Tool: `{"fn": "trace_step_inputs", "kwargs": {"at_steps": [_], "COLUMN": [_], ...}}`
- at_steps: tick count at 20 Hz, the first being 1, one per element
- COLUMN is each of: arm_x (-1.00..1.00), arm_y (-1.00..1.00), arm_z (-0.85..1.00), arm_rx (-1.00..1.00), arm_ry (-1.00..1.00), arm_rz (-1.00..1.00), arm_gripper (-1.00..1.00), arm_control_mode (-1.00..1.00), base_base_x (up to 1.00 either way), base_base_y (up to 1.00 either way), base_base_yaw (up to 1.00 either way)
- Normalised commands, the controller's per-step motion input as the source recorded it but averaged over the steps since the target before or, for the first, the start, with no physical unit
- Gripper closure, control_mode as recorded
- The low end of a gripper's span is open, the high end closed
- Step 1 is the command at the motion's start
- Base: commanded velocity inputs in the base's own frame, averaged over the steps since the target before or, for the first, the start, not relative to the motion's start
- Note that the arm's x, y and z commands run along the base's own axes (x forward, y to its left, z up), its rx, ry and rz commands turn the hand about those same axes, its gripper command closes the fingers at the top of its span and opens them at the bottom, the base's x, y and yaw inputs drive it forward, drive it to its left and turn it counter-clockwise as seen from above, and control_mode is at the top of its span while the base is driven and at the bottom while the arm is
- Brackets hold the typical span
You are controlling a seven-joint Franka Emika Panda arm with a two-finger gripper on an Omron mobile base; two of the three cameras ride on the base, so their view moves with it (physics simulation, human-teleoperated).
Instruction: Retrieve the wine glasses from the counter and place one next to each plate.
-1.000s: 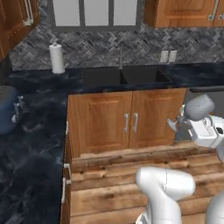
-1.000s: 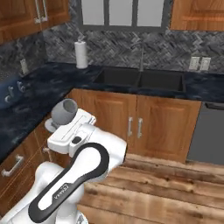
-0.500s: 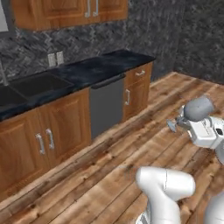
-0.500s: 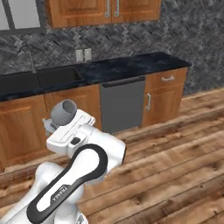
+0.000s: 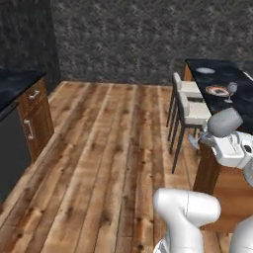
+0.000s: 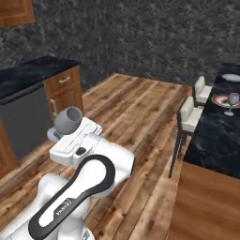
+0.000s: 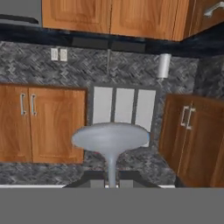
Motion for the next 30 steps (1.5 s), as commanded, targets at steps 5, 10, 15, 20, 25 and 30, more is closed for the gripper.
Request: {"fn": "trace_step_inputs", "kwargs": {"at_steps": [5, 10, 15, 20, 25, 30], "arm_x": [0.0, 0.0, 0.0, 0.0, 0.0, 0.0], "arm_y": [0.0, 0.0, 0.0, 0.0, 0.0, 0.0], "arm_z": [0.0, 0.0, 0.0, 0.0, 0.0, 0.0], "arm_rx": [0.0, 0.0, 0.0, 0.0, 0.0, 0.0], "arm_ry": [0.0, 0.0, 0.0, 0.0, 0.0, 0.0], "arm_rz": [0.0, 0.0, 0.0, 0.0, 0.0, 0.0], "arm_gripper": [1.0, 1.0, 1.0, 1.0, 1.0, 1.0], "arm_control_mode": [1.0, 1.0, 1.0, 1.0, 1.0, 1.0], "base_base_x": [0.15, 0.72, 0.67, 0.63, 0.73, 0.45], "base_base_y": [0.36, 0.88, 1.0, 1.0, 1.0, 1.0], "base_base_yaw": [-0.89, -0.67, -0.55, -0.54, -0.59, -0.55]}}
